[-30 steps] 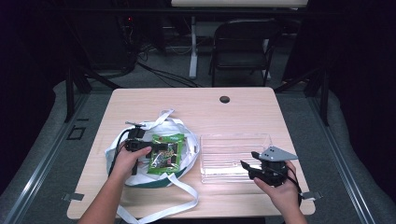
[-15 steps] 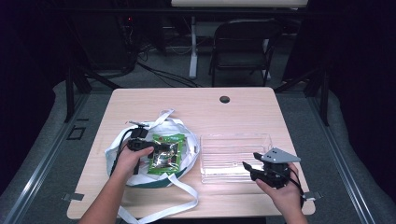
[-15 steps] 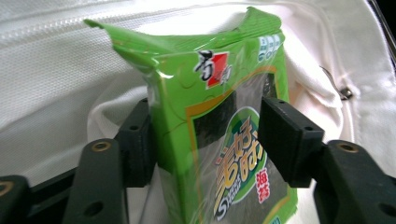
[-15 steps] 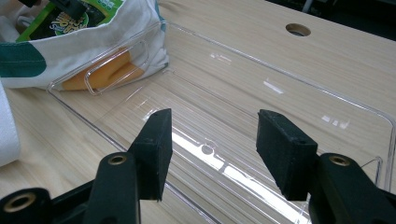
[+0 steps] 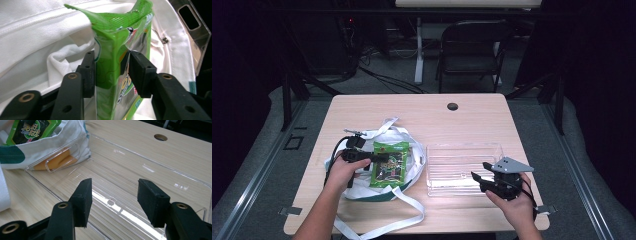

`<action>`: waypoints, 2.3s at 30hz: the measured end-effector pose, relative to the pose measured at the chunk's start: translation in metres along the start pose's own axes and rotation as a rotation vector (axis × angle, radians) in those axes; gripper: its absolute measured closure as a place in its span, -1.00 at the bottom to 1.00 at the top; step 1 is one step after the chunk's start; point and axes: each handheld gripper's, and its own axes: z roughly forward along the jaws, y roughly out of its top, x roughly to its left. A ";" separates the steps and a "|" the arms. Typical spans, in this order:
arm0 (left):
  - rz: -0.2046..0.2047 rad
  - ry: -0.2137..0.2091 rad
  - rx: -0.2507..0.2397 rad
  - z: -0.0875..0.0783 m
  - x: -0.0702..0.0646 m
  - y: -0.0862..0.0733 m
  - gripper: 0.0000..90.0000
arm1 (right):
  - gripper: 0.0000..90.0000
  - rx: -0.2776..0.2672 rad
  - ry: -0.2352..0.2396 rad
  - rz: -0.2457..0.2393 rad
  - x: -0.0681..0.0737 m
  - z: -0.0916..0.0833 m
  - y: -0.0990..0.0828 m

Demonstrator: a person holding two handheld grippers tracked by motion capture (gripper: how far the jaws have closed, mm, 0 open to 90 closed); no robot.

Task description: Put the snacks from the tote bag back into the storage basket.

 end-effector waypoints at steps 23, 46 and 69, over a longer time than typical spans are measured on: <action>0.079 -0.064 -0.019 -0.027 0.005 -0.010 0.60 | 0.01 0.002 0.039 -0.006 -0.003 0.012 0.005; 0.141 -0.014 -0.141 -0.044 -0.003 -0.006 0.60 | 0.16 0.031 0.046 -0.050 -0.002 0.015 0.005; 0.255 0.029 -0.258 -0.055 -0.022 -0.001 0.61 | 0.27 0.060 0.071 -0.163 0.012 0.017 0.011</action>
